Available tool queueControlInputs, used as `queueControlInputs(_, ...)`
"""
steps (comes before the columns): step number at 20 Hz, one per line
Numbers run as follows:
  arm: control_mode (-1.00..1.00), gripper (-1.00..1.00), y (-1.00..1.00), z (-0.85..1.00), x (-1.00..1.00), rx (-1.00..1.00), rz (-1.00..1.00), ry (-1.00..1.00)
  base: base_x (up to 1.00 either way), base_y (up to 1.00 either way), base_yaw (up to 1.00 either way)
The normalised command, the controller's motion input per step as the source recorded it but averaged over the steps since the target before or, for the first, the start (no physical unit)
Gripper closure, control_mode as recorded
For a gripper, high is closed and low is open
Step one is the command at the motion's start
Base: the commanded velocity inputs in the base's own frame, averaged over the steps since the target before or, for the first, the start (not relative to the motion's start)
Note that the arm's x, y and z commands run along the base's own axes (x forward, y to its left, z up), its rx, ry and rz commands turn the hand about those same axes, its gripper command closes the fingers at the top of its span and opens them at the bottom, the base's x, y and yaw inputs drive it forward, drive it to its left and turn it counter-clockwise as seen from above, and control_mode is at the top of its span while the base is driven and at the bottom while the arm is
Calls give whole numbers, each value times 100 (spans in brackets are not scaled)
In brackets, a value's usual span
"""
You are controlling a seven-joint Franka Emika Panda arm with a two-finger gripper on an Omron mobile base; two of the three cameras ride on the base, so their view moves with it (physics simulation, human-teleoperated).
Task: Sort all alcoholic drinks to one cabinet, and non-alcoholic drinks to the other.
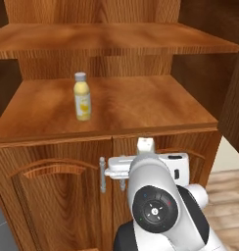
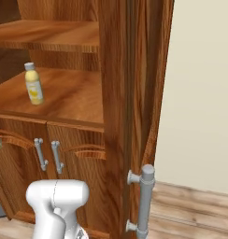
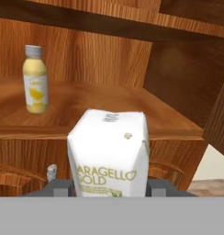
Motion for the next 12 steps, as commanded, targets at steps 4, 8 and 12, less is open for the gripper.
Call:
queueControlInputs(4, 100, 100, 0, 0, 0, 0, 0, 0, 42, 11, 0)
queueControlInputs(8, 100, 100, 0, 0, 0, 0, 0, 0, 38, 39, -2)
queueControlInputs(12, 100, 100, 0, 0, 0, 0, 0, 0, 41, 41, -1)
